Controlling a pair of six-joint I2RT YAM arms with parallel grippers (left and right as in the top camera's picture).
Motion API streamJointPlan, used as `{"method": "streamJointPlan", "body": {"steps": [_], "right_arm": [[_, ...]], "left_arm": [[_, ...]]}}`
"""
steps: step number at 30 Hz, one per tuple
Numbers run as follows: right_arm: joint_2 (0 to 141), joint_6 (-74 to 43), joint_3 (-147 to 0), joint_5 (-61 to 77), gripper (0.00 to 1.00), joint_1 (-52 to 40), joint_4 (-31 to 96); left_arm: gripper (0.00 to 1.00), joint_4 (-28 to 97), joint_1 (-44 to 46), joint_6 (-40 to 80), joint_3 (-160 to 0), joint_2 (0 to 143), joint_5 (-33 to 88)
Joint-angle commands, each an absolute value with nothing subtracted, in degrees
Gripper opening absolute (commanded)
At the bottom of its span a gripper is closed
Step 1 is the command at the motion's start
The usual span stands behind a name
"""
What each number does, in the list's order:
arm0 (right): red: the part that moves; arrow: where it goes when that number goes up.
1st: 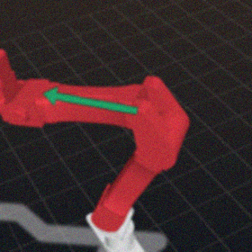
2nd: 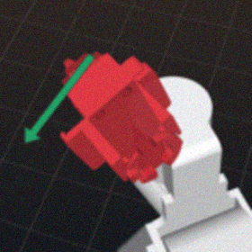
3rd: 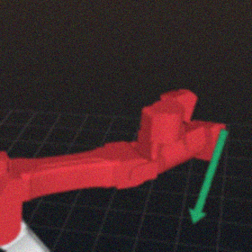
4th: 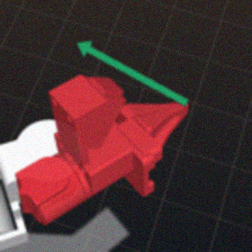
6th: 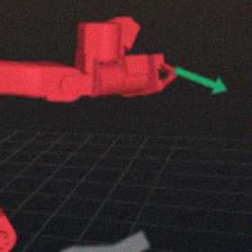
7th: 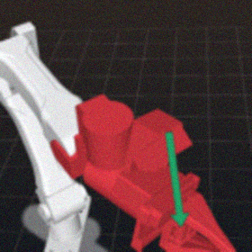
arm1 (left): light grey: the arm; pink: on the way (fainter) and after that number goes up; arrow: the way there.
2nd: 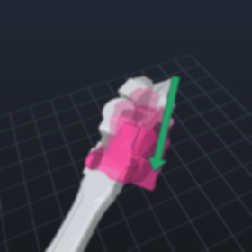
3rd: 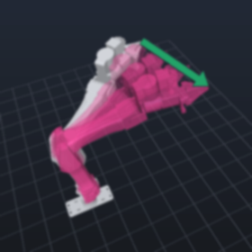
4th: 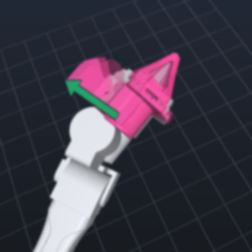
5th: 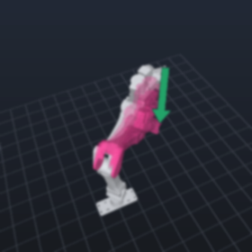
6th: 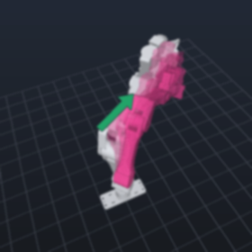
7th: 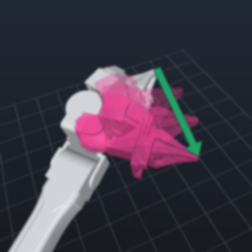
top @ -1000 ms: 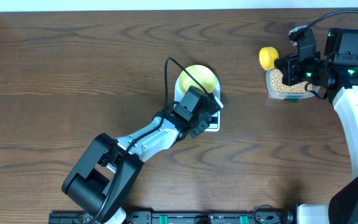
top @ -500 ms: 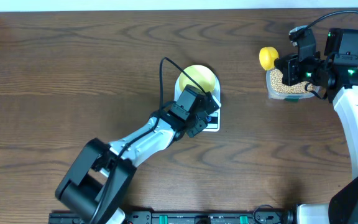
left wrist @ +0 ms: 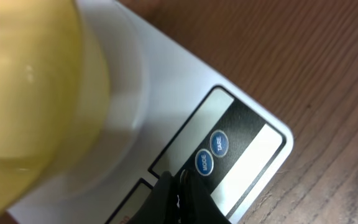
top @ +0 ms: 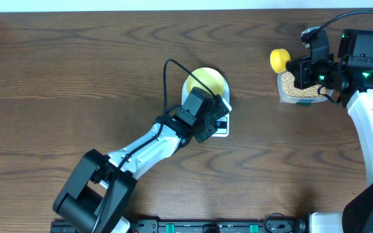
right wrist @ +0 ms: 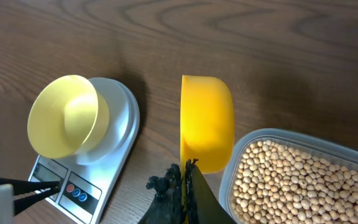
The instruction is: Scoop item into bowl and weigh 50g on scale
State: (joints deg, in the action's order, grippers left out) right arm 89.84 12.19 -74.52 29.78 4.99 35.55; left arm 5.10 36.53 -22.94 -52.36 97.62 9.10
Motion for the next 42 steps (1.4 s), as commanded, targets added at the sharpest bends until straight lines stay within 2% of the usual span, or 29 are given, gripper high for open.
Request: {"method": "streamJointPlan", "body": {"steps": [1, 42], "right_arm": [[88.8, 12.9, -75.7, 29.9, 0.01, 4.8, 35.6], [88.8, 13.0, -75.7, 30.0, 0.01, 4.8, 35.8]], "left_arm": [[0.08, 5.1, 36.3, -23.3, -51.5, 99.8, 9.8], [0.08, 3.2, 36.3, -23.3, -51.5, 102.6, 9.8]]}}
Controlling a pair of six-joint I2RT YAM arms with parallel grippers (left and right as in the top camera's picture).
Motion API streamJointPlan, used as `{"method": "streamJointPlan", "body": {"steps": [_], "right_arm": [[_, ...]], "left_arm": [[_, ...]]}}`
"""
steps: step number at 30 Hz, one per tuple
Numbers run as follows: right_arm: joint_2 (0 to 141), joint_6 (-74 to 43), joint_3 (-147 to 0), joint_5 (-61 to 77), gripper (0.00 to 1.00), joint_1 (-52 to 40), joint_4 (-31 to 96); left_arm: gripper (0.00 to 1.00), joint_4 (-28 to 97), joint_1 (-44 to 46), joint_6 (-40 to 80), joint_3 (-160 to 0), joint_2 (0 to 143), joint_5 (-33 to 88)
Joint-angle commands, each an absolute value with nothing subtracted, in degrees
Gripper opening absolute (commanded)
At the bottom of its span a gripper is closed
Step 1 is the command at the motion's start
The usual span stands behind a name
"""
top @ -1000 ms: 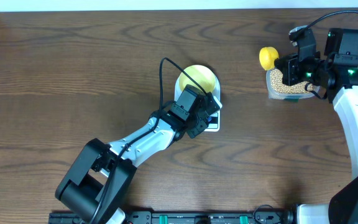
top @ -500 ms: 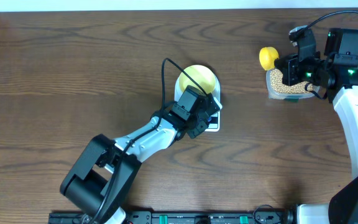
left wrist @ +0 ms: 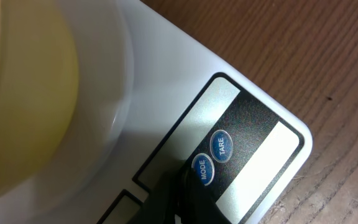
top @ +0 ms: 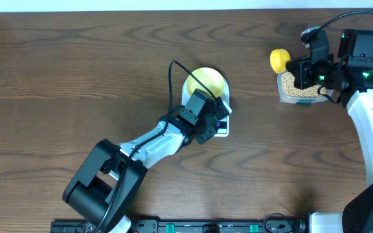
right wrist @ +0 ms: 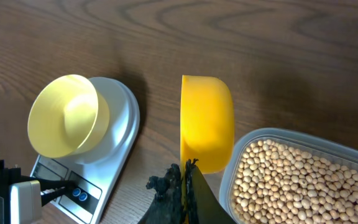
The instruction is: Scoop item into bowl and weigh 50g on scale
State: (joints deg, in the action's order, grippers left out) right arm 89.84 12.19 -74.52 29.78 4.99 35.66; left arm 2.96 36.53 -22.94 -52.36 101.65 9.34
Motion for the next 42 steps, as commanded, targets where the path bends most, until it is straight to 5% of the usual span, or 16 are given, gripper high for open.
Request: {"method": "streamJointPlan", "body": {"steps": [1, 42], "right_arm": [[88.8, 12.9, -75.7, 30.0, 0.01, 4.8, 35.8], [88.8, 12.9, -75.7, 29.9, 0.01, 4.8, 36.1]], "left_arm": [[0.08, 3.2, 36.3, -23.3, -51.5, 102.6, 9.8], [0.08, 3.6, 36.3, -23.3, -50.9, 106.4, 9.8]]}}
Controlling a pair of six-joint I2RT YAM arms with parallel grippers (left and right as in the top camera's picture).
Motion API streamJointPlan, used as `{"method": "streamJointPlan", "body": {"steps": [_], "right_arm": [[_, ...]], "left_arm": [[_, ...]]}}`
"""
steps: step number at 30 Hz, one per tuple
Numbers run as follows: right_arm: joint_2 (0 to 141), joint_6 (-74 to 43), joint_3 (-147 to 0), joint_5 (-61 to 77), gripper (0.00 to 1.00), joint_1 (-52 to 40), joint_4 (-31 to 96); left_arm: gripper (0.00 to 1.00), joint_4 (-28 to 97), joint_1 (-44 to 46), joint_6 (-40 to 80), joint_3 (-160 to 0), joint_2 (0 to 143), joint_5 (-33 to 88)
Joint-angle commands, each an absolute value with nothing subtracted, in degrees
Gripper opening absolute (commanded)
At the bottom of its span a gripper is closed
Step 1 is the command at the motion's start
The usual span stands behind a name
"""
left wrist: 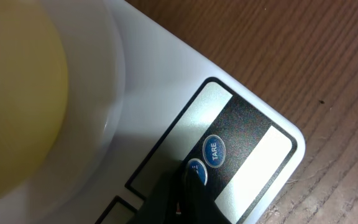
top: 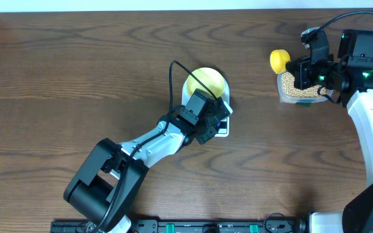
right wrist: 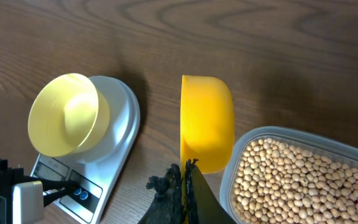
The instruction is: Scoop item into bowl and weigh 50g on scale
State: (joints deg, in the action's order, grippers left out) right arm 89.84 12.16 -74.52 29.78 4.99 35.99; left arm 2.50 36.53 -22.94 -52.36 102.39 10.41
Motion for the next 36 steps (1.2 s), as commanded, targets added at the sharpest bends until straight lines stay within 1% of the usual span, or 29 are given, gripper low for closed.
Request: {"method": "streamJointPlan", "body": {"steps": [1, 13, 20, 36], "right_arm": [[88.8, 12.9, -75.7, 30.0, 0.01, 4.8, 36.1], [88.8, 12.9, -75.6, 29.9, 0.01, 4.8, 36.1], [88.8, 13.0, -75.7, 30.0, 0.01, 4.8, 36.1], [88.8, 12.9, -75.7, 30.0, 0.01, 4.8, 36.1]], "left_arm": [[0.08, 3.6, 36.3, -23.3, -50.9, 106.3, 9.8], [0.08, 3.8, 33.5, -23.5, -50.9, 106.3, 9.8], [0.08, 6.4, 33.6, -23.5, -50.9, 106.3, 9.8], [0.08, 6.6, 35.1, -23.5, -50.9, 107.5, 9.8]]}}
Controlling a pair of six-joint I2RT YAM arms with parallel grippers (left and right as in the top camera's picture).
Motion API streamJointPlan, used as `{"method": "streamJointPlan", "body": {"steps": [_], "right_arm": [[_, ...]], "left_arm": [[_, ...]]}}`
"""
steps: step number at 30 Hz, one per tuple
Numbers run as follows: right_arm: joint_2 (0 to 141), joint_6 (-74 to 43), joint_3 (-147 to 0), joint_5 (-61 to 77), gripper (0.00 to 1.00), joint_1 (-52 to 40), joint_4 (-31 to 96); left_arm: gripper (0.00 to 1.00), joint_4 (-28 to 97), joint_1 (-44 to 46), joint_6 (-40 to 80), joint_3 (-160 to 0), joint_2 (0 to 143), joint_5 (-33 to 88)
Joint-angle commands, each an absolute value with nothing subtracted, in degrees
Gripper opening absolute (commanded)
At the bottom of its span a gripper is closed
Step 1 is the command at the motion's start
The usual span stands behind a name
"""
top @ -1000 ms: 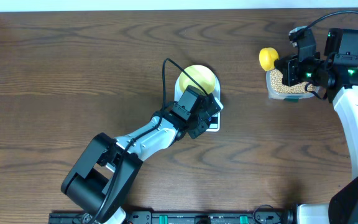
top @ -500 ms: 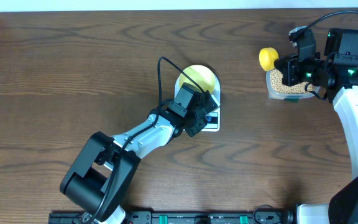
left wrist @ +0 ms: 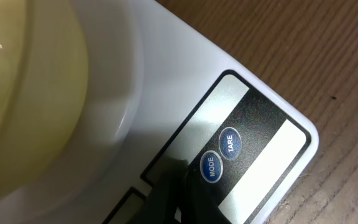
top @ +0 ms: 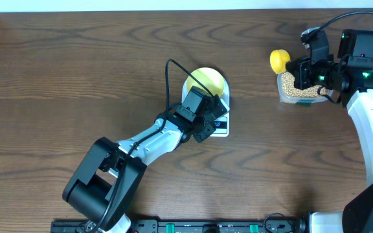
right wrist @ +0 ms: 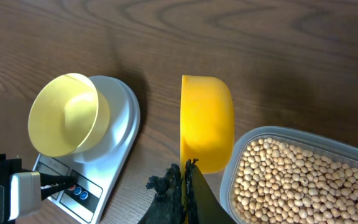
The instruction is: Scoop item into bowl and weigh 50g on scale
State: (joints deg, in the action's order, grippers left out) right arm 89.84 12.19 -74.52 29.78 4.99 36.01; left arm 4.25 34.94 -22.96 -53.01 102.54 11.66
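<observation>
A pale yellow bowl (top: 206,81) stands on the white scale (top: 223,131). In the left wrist view the scale's panel shows a MODE button (left wrist: 211,167) and a TARE button (left wrist: 229,143). My left gripper (left wrist: 182,182) is shut with nothing in it, its tips low over the panel just left of MODE. My right gripper (right wrist: 186,169) is shut on the handle of the yellow scoop (right wrist: 207,121). It holds the scoop above the table beside the tub of soybeans (right wrist: 303,180). The scoop's inside is hidden.
The soybean tub (top: 296,90) sits at the far right of the dark wooden table (top: 76,77), with the scoop (top: 278,60) at its left end. My left arm lies diagonally from the front edge up to the scale.
My left gripper's tips covered part of the MODE button; now they sit just beside it and the whole button shows. The right gripper and scoop have not moved.
My shut left gripper first hovered just below the MODE button. Then it touched the button's edge, then it lay over the button. Now it is off it again. All the while the right gripper held the scoop still beside the soybean tub.
</observation>
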Motion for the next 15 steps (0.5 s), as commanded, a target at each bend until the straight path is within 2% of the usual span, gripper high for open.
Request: {"method": "streamJointPlan", "body": {"steps": [1, 15], "right_arm": [[88.8, 13.0, -75.6, 30.0, 0.01, 4.8, 36.1], [88.8, 13.0, -75.6, 29.9, 0.01, 4.8, 36.0]], "left_arm": [[0.08, 6.6, 35.1, -23.5, -50.9, 107.8, 9.8], [0.08, 6.4, 35.1, -23.5, -50.9, 108.6, 9.8]]}}
